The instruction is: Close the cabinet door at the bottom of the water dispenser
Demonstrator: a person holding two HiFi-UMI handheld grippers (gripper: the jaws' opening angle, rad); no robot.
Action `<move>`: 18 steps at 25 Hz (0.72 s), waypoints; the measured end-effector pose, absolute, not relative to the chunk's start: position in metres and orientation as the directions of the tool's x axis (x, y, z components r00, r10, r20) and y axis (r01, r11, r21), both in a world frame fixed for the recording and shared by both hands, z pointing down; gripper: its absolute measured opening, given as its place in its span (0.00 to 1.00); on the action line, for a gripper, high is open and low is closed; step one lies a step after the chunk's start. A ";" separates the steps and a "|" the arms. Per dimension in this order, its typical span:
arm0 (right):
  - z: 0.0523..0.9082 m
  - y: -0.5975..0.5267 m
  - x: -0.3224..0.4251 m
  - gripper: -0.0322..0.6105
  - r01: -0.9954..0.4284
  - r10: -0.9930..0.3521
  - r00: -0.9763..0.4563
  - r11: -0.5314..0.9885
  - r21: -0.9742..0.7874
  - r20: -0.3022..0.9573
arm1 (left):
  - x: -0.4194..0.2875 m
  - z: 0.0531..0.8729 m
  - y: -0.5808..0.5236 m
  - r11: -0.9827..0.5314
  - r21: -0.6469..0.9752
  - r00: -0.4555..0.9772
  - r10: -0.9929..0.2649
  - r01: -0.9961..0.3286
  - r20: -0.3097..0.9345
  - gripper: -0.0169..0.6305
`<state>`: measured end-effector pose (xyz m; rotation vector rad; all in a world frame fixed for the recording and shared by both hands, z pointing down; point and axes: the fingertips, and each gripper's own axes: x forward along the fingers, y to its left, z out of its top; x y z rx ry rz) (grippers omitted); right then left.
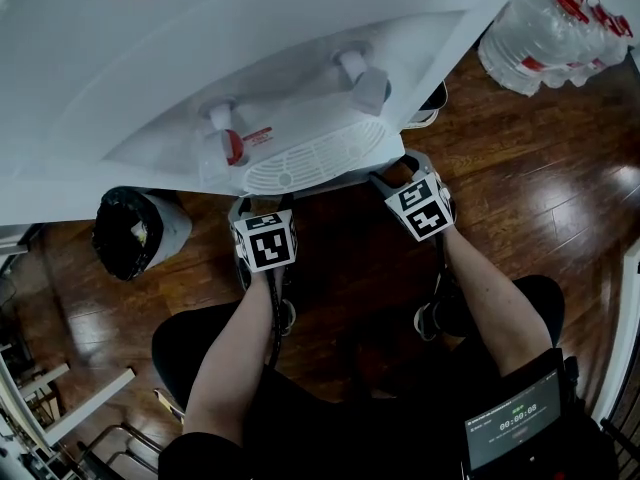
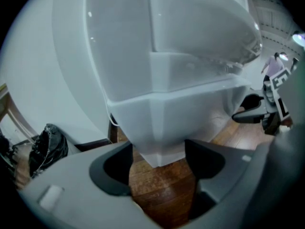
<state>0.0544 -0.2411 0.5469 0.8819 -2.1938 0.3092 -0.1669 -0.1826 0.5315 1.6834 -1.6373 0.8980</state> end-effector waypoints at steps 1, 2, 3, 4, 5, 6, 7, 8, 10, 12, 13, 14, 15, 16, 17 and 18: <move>0.546 -0.244 0.054 0.47 -0.677 -0.503 -0.486 0.734 0.056 0.715 | -0.167 0.532 -0.183 -0.039 -0.028 0.000 -0.581 -0.999 0.814 0.58; 0.546 -0.247 0.054 0.47 -0.677 -0.506 -0.483 0.733 0.062 0.715 | -0.167 0.531 -0.184 -0.037 -0.027 -0.001 -0.585 -0.999 0.811 0.58; 0.546 -0.250 0.053 0.47 -0.677 -0.508 -0.481 0.733 0.065 0.714 | -0.167 0.531 -0.185 -0.035 -0.027 -0.001 -0.588 -0.999 0.809 0.58; 0.545 -0.252 0.052 0.47 -0.676 -0.509 -0.480 0.733 0.067 0.714 | -0.167 0.531 -0.186 -0.031 -0.025 -0.002 -0.588 -0.999 0.809 0.58; 0.545 -0.253 0.051 0.47 -0.676 -0.509 -0.480 0.734 0.069 0.714 | -0.168 0.531 -0.185 -0.027 -0.022 -0.002 -0.587 -0.999 0.809 0.58; 0.545 -0.254 0.051 0.47 -0.675 -0.509 -0.480 0.734 0.070 0.715 | -0.167 0.531 -0.185 -0.024 -0.017 0.000 -0.585 -1.000 0.811 0.58; 0.545 -0.254 0.051 0.47 -0.674 -0.508 -0.479 0.736 0.071 0.716 | -0.167 0.531 -0.185 -0.022 -0.013 0.002 -0.583 -1.000 0.813 0.58; 0.546 -0.255 0.051 0.47 -0.672 -0.507 -0.479 0.737 0.072 0.716 | -0.166 0.531 -0.185 -0.021 -0.009 0.005 -0.580 -1.000 0.815 0.58; 0.548 -0.256 0.050 0.47 -0.669 -0.506 -0.479 0.740 0.076 0.717 | -0.166 0.532 -0.185 -0.021 -0.003 0.010 -0.579 -1.000 0.815 0.58; 0.549 -0.259 0.049 0.47 -0.665 -0.508 -0.479 0.742 0.081 0.716 | -0.167 0.533 -0.186 -0.017 0.000 0.010 -0.576 -1.000 0.818 0.58; 0.549 -0.261 0.048 0.47 -0.664 -0.509 -0.479 0.743 0.083 0.715 | -0.167 0.534 -0.186 -0.014 0.002 0.010 -0.575 -1.000 0.818 0.58; 0.549 -0.263 0.048 0.47 -0.664 -0.509 -0.479 0.743 0.085 0.715 | -0.167 0.533 -0.187 -0.011 0.005 0.011 -0.575 -1.000 0.818 0.58; 0.548 -0.265 0.048 0.47 -0.663 -0.510 -0.478 0.744 0.088 0.716 | -0.166 0.533 -0.187 -0.009 0.008 0.012 -0.575 -1.000 0.818 0.58; 0.548 -0.267 0.048 0.47 -0.661 -0.511 -0.476 0.744 0.092 0.716 | -0.166 0.532 -0.187 -0.007 0.012 0.014 -0.576 -1.000 0.817 0.58; 0.547 -0.269 0.047 0.47 -0.660 -0.512 -0.474 0.745 0.096 0.717 | -0.165 0.532 -0.187 -0.008 0.014 0.016 -0.576 -1.000 0.817 0.58; 0.546 -0.270 0.047 0.47 -0.658 -0.512 -0.472 0.747 0.100 0.717 | -0.165 0.531 -0.187 -0.010 0.014 0.017 -0.576 -1.000 0.817 0.58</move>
